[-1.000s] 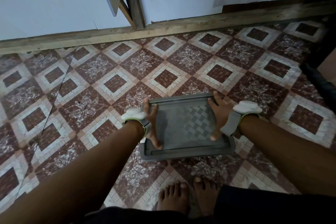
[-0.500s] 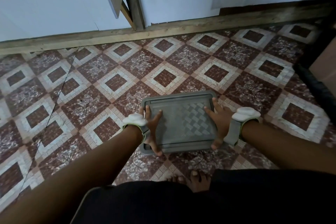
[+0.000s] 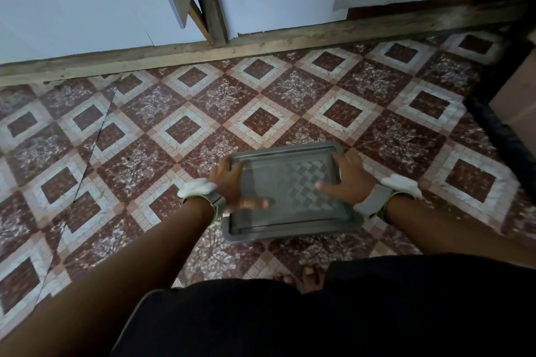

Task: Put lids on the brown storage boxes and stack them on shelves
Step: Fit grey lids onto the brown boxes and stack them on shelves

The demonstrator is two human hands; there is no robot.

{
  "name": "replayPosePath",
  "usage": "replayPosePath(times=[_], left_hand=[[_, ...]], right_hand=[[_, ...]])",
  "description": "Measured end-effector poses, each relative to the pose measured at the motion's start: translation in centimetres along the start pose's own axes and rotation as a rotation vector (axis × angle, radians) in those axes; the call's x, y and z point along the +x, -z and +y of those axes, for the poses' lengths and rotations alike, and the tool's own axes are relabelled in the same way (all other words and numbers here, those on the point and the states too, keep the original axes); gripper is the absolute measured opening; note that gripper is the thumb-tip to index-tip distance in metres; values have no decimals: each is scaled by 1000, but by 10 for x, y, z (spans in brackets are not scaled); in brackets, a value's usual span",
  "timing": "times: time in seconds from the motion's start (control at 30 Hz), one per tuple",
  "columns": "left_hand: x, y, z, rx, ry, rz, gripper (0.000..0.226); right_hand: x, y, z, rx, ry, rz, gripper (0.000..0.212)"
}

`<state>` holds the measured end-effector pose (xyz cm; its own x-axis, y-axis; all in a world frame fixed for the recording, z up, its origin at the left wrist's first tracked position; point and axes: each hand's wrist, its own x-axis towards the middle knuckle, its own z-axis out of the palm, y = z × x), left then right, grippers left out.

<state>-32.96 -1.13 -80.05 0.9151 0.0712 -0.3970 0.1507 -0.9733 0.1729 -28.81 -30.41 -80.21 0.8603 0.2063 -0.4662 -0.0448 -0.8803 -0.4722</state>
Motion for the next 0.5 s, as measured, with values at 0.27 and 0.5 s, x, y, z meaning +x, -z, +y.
replayPosePath(times=[0.27, 0.5], left_hand=[[23, -20, -12, -590, 445, -41, 59], [7, 22, -3, -736, 400, -10, 62]], right_hand=[[14, -9, 24, 134, -321, 40, 42], [-7, 38, 0, 338, -240, 161, 61]])
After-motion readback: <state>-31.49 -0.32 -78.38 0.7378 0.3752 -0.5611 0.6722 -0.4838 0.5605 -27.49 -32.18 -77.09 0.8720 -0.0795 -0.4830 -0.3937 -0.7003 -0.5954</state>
